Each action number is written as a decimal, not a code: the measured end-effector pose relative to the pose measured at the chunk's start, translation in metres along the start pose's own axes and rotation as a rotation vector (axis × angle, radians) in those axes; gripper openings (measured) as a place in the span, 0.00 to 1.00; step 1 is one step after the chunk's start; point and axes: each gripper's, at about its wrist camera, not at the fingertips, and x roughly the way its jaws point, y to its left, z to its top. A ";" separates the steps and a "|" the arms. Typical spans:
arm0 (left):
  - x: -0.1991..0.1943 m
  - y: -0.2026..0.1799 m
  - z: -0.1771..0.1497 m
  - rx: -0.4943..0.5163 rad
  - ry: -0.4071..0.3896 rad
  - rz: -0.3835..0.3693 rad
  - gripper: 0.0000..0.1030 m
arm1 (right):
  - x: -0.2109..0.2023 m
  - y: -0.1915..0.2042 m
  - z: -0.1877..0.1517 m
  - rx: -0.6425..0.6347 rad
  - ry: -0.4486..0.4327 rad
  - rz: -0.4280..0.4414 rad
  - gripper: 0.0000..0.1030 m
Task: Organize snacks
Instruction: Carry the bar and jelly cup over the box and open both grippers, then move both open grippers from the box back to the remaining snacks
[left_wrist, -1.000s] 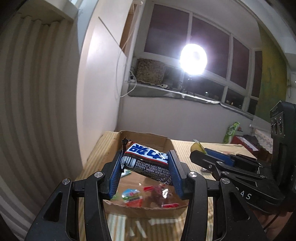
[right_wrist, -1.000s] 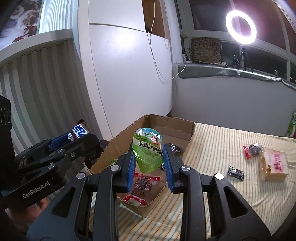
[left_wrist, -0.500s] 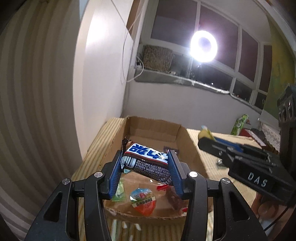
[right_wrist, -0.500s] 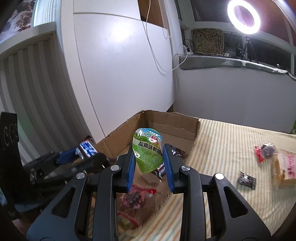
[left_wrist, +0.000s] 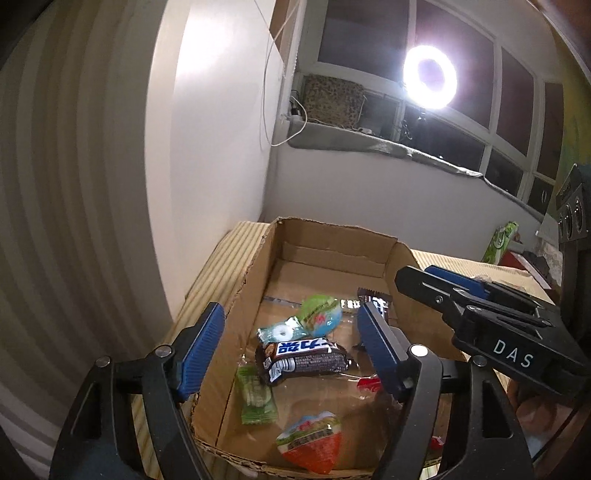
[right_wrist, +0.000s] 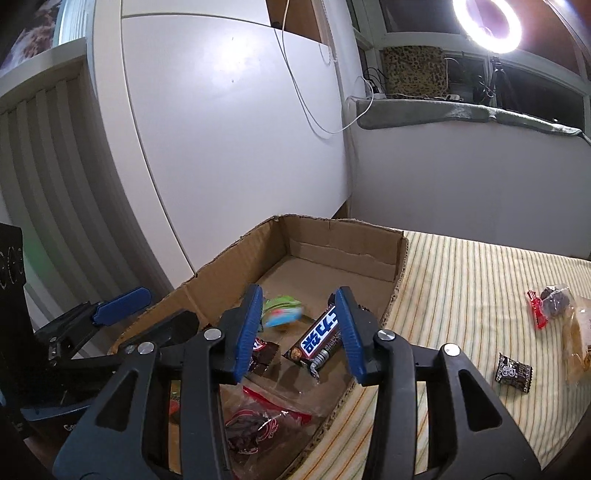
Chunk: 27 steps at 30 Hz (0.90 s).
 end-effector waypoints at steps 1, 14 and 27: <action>-0.003 -0.001 0.000 0.004 -0.001 0.002 0.73 | -0.002 0.002 0.000 -0.001 -0.003 -0.001 0.42; -0.026 0.010 0.003 -0.009 -0.038 0.016 0.76 | -0.021 0.019 -0.008 -0.003 -0.022 0.035 0.45; -0.033 -0.064 0.005 0.104 -0.015 -0.018 0.76 | -0.101 -0.097 -0.044 0.207 -0.119 -0.082 0.51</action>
